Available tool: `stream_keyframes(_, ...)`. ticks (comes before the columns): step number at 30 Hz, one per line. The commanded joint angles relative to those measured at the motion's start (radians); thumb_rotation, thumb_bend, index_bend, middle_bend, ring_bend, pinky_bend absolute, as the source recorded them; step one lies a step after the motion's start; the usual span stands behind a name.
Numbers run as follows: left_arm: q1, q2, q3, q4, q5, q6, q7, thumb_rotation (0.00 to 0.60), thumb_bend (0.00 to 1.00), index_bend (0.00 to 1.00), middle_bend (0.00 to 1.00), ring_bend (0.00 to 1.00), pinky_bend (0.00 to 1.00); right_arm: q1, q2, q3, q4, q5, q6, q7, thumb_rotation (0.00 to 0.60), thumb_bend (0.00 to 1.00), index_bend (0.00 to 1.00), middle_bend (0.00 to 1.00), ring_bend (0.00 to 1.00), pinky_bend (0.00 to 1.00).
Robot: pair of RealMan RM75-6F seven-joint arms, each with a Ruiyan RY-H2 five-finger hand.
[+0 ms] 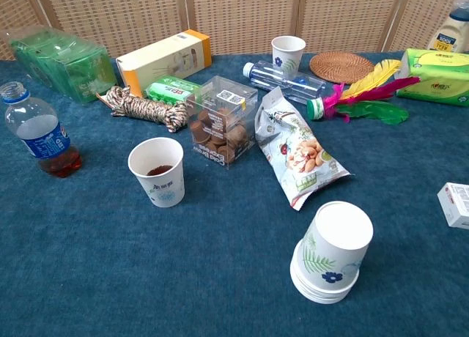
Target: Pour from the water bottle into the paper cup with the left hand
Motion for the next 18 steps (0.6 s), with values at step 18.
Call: stream_keyframes(18, -0.069, -0.107, -0.013, 0.195, 0.032, -0.078, -0.434, 0.6, 0.28, 0.0, 0.0, 0.0, 0.0, -0.002, 0.021, 0.002, -0.022, -0.002, -0.008, 0.044, 0.6, 0.0, 0.0, 0.0, 0.0, 0.0)
